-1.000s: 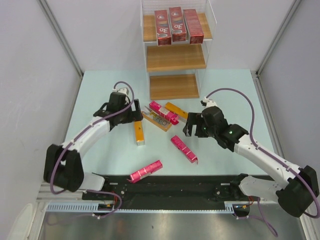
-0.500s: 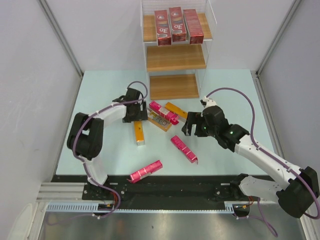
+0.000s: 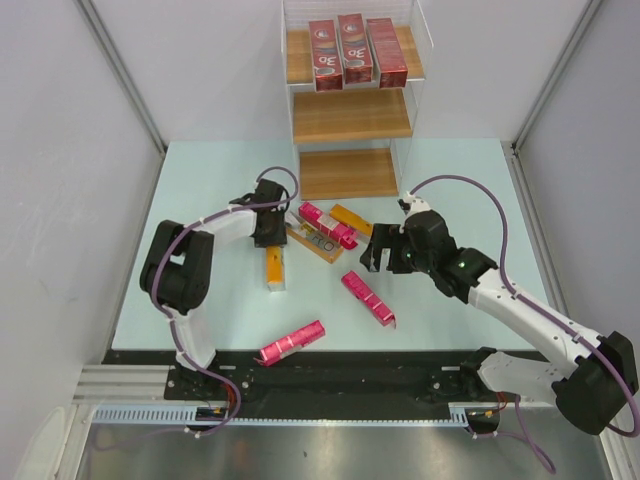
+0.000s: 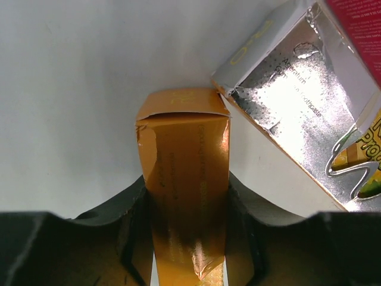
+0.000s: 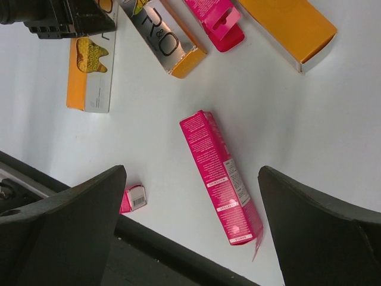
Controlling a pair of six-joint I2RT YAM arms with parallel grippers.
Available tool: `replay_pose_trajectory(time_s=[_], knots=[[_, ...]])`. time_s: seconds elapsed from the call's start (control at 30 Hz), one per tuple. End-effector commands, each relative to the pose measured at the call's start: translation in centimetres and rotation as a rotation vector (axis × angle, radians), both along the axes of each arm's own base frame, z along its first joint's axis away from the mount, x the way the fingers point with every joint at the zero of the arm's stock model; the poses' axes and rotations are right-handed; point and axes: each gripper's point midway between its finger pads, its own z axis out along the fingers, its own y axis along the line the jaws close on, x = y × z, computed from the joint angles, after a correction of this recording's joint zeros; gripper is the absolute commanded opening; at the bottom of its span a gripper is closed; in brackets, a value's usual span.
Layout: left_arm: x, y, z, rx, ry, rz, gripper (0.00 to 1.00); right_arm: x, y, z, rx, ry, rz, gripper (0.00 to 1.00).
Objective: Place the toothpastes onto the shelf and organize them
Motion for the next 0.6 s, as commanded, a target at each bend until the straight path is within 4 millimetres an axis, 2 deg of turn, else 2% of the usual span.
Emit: replay_pose_trajectory(time_s=[0.0, 0.17, 0.2, 0.3, 0.33, 0.4, 0.43, 0.47, 0.5, 0.53, 0.57], knots=[[0.5, -0.6, 2.6, -0.037, -0.067, -0.007, 0.32, 0.5, 0.6, 1.1, 0.034, -0.028, 0.0, 1.0], [0.7, -1.2, 5.6, -0.088, -0.139, -0.036, 0.33, 0.1, 0.9, 1.3, 0.05, -0.022, 0.026, 1.0], [0.7, -1.4, 7.2, -0.111, -0.18, -0.042, 0.33, 0.1, 0.9, 1.5, 0.055, -0.028, 0.026, 1.0], [0.4, -2.1, 9.7, -0.17, -0.235, -0.061, 0.34, -0.2, 1.2, 2.3, 0.083, -0.043, 0.045, 1.0], [0.3, -2.5, 11.9, -0.21, -0.29, -0.078, 0.34, -0.3, 1.5, 2.9, 0.1, -0.056, 0.06, 1.0], [0.1, -3.6, 13.9, -0.29, -0.348, -0.112, 0.34, -0.5, 1.8, 3.7, 0.126, -0.074, 0.075, 1.0], [-0.6, -4.3, 16.2, -0.356, -0.394, -0.145, 0.35, -0.7, 2.0, 4.2, 0.148, -0.081, 0.089, 1.0], [-1.2, -4.7, 16.8, -0.402, -0.406, -0.15, 0.35, -0.8, 2.2, 4.6, 0.163, -0.086, 0.096, 0.99], [-1.0, -5.3, 18.6, -0.464, -0.466, -0.171, 0.35, -0.9, 2.4, 4.8, 0.176, -0.085, 0.106, 1.0], [-1.3, -5.5, 19.6, -0.513, -0.493, -0.18, 0.35, -1.2, 3.0, 5.4, 0.208, -0.09, 0.134, 1.0], [-3.1, -6.4, 20.9, -0.627, -0.5, -0.213, 0.34, -1.4, 3.3, 5.7, 0.225, -0.089, 0.147, 1.0]])
